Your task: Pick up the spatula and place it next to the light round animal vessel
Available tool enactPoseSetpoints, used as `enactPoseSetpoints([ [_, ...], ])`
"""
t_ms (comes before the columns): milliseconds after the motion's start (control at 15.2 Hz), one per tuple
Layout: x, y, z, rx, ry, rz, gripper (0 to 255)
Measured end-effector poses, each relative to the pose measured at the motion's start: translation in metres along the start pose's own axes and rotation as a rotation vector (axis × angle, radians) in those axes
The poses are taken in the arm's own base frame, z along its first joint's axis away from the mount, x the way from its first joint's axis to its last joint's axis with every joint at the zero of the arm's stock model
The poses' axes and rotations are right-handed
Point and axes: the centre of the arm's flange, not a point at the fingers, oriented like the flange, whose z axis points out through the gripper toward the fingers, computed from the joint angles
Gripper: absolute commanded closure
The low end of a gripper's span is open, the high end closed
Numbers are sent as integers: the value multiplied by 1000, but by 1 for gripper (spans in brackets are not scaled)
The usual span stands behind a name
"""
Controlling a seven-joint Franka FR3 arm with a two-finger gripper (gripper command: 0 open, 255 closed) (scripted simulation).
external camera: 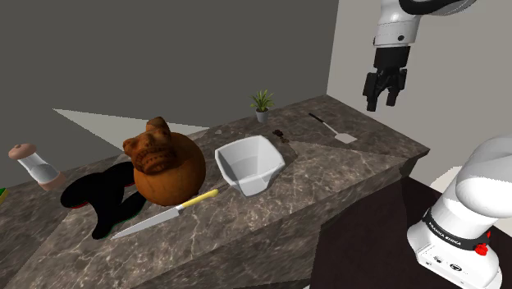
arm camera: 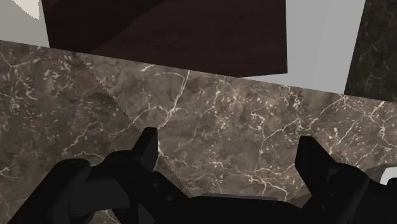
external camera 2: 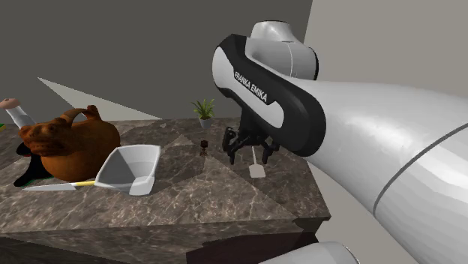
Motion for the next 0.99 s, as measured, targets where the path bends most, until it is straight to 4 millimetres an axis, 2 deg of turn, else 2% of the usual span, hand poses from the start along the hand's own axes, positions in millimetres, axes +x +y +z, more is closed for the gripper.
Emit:
enactPoseSetpoints([
  [132,4,1,3,-3,4,2,0],
  [264,18,6,12,-11,21,11,0],
  [528,57,18,37,-33,62,30,0],
  [990,123,40,71,-72,139,64,0],
])
